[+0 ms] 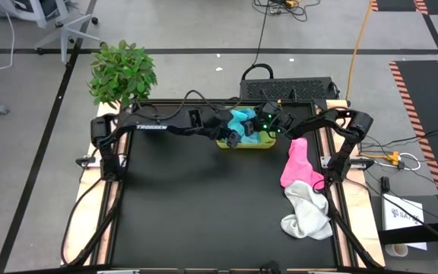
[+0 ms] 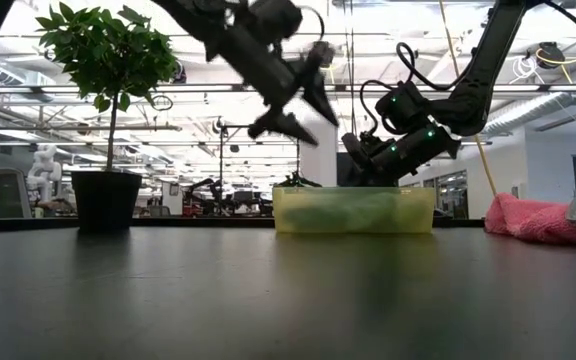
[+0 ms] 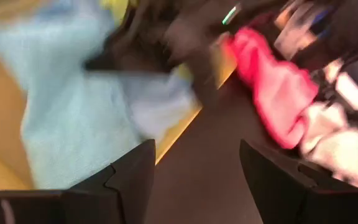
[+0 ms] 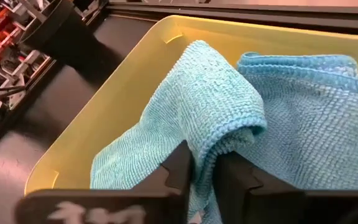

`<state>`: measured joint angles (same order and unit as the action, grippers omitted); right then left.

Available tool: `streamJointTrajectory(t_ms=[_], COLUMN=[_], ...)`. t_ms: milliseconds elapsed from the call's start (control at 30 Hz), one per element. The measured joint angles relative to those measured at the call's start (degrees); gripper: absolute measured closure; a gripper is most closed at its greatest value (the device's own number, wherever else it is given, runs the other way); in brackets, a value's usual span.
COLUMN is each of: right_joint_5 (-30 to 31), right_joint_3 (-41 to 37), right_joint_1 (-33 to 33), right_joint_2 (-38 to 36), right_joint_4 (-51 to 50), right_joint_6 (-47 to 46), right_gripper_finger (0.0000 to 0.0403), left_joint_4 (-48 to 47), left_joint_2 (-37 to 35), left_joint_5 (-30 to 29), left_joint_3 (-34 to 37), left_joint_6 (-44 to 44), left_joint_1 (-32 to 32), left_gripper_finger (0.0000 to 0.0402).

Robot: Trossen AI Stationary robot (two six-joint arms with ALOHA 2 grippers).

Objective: Fold microfiber towels
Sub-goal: Put the blue microfiber cloth into the bin

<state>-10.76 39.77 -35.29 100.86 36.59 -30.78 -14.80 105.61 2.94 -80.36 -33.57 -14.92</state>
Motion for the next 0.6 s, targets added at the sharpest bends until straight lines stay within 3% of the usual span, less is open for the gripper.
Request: streamJointTrajectory(t_ms=[300,467,600], right_joint_5=[0.01,1.03,1.75], right_joint_3=[0.00,0.02,0.04], right_joint_1=[0.17,0.66,3.51], right_joint_2=[-3.74,-10.25,-15.06], right_joint_4=[-1.50,-9.63,-15.38], right_joint_6=[4.77,8.77,9.03], right_gripper_finger=[0.0275,0.0268,0.0272], left_joint_4=[-13.62,-21.41,-21.21], left_joint_2=[-7.75,-7.67,-7.11], left_joint_5=[-12.83,-17.30,-18.23], left_joint_3=[-0.11,0.55,3.74], left_joint_6=[-0.06,-3.83,-6.70], left_joint_1=[3.61,4.07,3.98], left_gripper_finger=[0.0165,0.0165,0.0165])
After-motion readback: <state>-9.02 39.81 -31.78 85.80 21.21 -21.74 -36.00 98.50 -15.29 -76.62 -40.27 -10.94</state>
